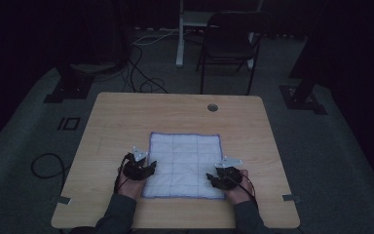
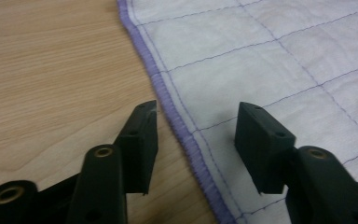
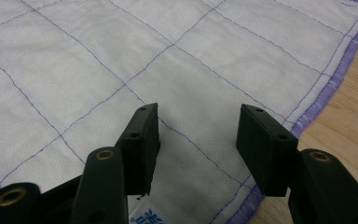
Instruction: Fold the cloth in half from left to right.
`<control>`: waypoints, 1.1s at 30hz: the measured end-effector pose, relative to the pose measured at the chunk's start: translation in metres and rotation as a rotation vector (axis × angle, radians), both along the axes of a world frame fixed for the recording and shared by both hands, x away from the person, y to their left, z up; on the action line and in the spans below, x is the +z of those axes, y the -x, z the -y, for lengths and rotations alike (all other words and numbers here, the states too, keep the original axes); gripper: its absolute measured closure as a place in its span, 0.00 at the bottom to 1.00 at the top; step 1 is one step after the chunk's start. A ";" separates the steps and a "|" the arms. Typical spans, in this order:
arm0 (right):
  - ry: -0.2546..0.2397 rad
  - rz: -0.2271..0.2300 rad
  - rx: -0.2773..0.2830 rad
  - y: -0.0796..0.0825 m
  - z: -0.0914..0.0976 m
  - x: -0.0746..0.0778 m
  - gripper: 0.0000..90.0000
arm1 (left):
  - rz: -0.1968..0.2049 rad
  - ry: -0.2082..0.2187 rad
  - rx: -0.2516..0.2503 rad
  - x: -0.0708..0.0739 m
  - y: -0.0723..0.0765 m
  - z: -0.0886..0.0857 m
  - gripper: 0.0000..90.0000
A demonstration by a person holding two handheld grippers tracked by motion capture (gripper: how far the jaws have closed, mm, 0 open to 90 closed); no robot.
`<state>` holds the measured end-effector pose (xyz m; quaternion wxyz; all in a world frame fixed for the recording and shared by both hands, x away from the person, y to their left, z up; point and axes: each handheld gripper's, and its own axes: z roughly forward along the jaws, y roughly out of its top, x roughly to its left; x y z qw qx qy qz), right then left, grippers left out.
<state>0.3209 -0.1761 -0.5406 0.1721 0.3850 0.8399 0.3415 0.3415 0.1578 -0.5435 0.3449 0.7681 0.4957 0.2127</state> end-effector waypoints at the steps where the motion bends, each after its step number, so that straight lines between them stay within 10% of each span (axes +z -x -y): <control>1: 0.000 -0.001 0.000 0.000 0.000 0.000 0.55 | -0.001 -0.003 -0.005 0.000 0.000 0.001 0.60; 15: -0.033 0.010 0.006 0.003 0.000 0.003 0.58 | -0.024 0.027 -0.054 0.001 0.000 0.008 0.93; 33: -0.064 0.029 -0.043 0.002 0.009 0.006 0.61 | -0.074 0.010 0.028 0.008 -0.004 -0.030 0.96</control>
